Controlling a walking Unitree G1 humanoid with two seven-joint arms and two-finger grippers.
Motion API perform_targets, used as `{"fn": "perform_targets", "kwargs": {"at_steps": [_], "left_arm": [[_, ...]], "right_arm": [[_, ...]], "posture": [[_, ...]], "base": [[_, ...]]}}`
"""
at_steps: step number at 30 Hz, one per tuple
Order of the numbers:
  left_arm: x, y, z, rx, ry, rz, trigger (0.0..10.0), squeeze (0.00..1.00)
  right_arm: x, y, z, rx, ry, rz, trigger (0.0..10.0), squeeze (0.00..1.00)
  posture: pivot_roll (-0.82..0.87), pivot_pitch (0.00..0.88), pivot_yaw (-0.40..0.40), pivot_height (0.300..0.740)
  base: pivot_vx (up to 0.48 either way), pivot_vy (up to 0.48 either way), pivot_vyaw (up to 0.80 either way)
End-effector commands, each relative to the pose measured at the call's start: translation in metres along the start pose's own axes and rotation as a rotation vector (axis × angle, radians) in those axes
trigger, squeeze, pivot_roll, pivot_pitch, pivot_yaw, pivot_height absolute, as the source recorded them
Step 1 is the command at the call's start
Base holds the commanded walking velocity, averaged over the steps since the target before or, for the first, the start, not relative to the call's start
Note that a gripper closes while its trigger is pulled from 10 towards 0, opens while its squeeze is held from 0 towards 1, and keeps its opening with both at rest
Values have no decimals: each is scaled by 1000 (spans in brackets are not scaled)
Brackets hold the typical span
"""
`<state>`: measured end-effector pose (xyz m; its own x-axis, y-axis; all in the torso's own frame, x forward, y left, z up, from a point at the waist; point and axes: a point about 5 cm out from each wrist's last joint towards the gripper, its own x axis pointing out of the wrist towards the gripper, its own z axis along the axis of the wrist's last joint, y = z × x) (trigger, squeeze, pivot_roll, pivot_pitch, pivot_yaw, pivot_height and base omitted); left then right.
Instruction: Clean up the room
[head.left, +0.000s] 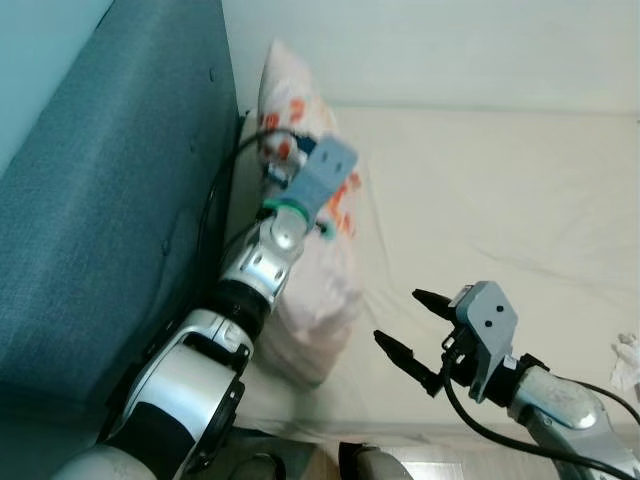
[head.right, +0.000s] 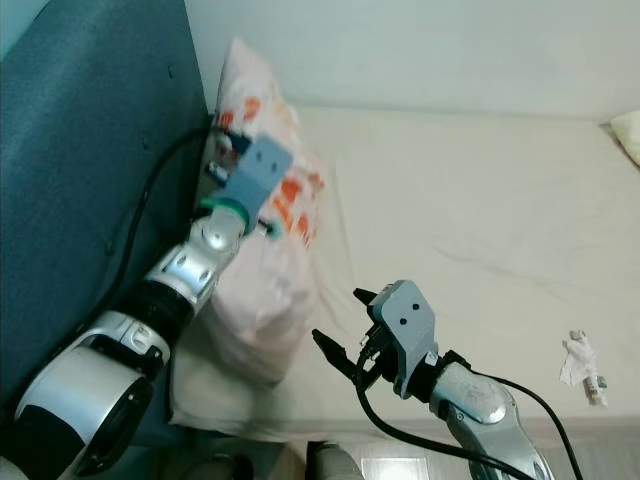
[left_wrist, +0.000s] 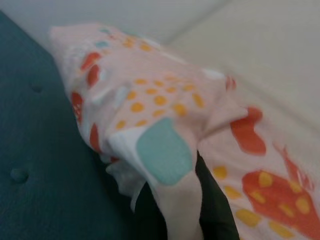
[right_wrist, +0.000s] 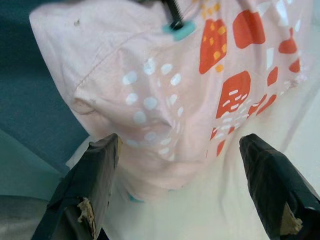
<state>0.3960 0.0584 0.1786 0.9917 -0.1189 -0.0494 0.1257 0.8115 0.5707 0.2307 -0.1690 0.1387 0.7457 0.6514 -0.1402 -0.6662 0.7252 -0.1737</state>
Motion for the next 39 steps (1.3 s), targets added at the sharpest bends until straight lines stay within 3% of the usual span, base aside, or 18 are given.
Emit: {"fn": "perform_targets", "kwargs": {"at_steps": [1,3,6,10,13,19,20,21,22,24,25,26,27,32,34,35,36,39], "left_arm": [[-2,-4,-11,40,38,-8,10000,0],[-5,-8,-29,25,113,-26,10000,0],[-5,-8,-32,25,119,-18,10000,0],[-4,2,-39,28,136,66,10000,0],[-4,18,-50,39,180,162,10000,0],[-5,28,-59,42,214,200,10000,0],[-6,35,-66,31,243,235,10000,384],[-6,35,-66,31,243,235,10000,384],[-8,39,-72,29,264,242,10000,475],[-9,39,-76,23,279,239,10000,420],[-9,38,-77,16,283,229,10000,0],[-9,38,-77,16,283,229,10000,0],[-9,35,-75,-18,263,222,10000,1000],[-7,37,-68,-13,226,259,10000,1000],[-5,48,-58,6,170,337,10000,1000],[-4,58,-50,13,112,400,10000,0],[-4,58,-50,13,112,400,10000,0],[-7,72,-34,-14,-37,456,10000,0]], "right_arm": [[0,4,-3,14,11,9,10000,0],[0,3,-2,14,8,5,10000,0],[0,3,-2,14,8,4,10000,0],[0,3,-2,14,8,4,10000,0],[1,3,-2,14,6,4,10000,0],[1,4,-2,15,4,2,10000,0],[1,4,-3,17,4,3,10000,0],[1,4,-3,17,4,3,10000,0],[1,4,-3,18,4,4,10000,0],[2,5,-3,19,2,5,10000,0],[3,5,-3,19,1,7,10000,0],[3,5,-3,19,1,7,10000,0],[4,4,-3,18,-1,6,10000,0],[4,4,-2,16,-4,4,10000,0],[4,5,-2,17,-5,2,10000,0],[4,5,-2,17,-6,1,10000,0],[4,5,-2,17,-6,1,10000,0],[4,6,-2,17,-8,1,10000,0]], "posture": [[-98,137,43,740],[-97,139,41,740],[-96,141,41,740],[-94,142,39,740],[-90,143,42,740],[-85,145,43,740],[-78,147,47,740],[-78,147,47,740],[-72,148,43,740],[-71,146,43,740],[-72,146,43,740],[-72,146,43,740],[-73,145,42,740],[-75,146,43,740],[-76,147,43,740],[-71,148,45,740],[-71,148,45,740],[-70,149,47,740]], "base": [[0,0,0],[0,0,0],[0,0,0],[0,0,0],[0,0,0],[0,0,0],[0,0,0],[0,0,0],[0,0,0],[0,0,0],[0,0,0],[0,0,0],[0,0,0],[0,0,0],[0,0,0],[0,0,0],[0,0,0],[0,0,0]]}}
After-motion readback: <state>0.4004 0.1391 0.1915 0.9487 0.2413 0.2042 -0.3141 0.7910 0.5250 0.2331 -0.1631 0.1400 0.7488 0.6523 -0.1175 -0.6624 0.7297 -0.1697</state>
